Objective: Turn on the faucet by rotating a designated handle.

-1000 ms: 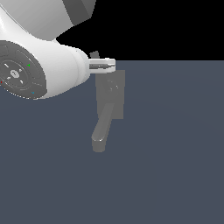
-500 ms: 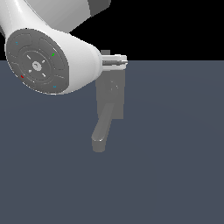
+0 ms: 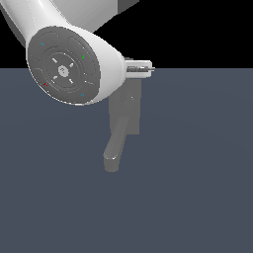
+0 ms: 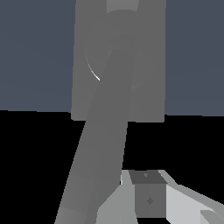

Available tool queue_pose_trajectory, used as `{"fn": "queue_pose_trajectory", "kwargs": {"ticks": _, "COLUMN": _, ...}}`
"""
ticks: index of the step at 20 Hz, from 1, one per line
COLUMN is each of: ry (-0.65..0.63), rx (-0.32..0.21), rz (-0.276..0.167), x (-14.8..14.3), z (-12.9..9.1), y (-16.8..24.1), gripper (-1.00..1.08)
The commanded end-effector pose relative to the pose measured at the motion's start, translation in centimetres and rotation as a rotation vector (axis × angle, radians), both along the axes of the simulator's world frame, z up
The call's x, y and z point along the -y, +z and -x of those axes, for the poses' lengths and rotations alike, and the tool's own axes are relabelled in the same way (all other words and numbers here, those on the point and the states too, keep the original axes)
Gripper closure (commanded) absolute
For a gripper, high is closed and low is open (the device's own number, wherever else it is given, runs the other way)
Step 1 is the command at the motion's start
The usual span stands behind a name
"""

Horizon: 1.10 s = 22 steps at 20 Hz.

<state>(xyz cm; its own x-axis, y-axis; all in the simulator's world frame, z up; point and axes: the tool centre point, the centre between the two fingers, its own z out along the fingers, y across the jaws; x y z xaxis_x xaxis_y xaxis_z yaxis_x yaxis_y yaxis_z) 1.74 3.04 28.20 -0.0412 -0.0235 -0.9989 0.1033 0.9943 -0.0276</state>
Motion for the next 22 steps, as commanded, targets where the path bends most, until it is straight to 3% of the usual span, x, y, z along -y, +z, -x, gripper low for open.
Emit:
{"fn": "queue_pose_trajectory", "kwargs": {"ticks": 1, "ry": -0.013, "rx": 0.005, "rz": 0.000, "x": 1.6, "z": 0.0, "y": 0.0, "gripper": 1.08}}
{"fn": "queue_pose_trajectory", "kwargs": {"ticks": 16, "ry": -0.025, "rx": 0.037, "rz": -0.001, "x": 7.6, "z": 0.1, "y": 0.3, "gripper": 1.08}}
{"fn": "queue_pose_trajectory", "kwargs": {"ticks": 17, "ry": -0.056, "rx": 0.045, "rz": -0.049, "x": 6.8, "z": 1.0, "y": -0.9, "gripper": 1.08}}
{"fn": "queue_pose_trajectory", "kwargs": {"ticks": 22, "ry": -0.050, "rx": 0.044, "rz": -0.039, "x": 8.0, "z": 1.0, "y": -1.7, "gripper": 1.08}}
